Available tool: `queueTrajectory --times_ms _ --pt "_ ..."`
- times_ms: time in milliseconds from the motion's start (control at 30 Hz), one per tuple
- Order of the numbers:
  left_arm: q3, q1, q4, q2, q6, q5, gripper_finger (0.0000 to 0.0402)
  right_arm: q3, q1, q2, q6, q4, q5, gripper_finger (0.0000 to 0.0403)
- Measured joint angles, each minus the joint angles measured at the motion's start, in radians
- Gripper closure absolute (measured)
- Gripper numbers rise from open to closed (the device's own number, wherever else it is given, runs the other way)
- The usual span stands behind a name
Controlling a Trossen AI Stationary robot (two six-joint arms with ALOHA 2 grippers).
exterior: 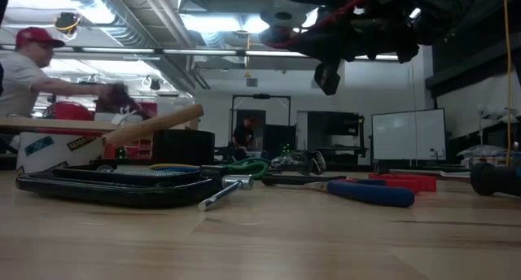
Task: Coil cords
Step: Coil the red wire onto a black spool
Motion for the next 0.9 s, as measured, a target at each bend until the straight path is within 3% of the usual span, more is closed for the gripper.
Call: queueTrajectory --times_ms 567,900 --pt "0.000 0.018 0.036 0.000 0.085 0.000 0.0276 0.000 0.046 0.000 0.034 0.031 0.019 0.0402" --pt "0.000 0.007 0.034 0.000 0.084 0.000 0.0393 0.000 0.043 0.000 0.034 0.084 0.020 0.0402"
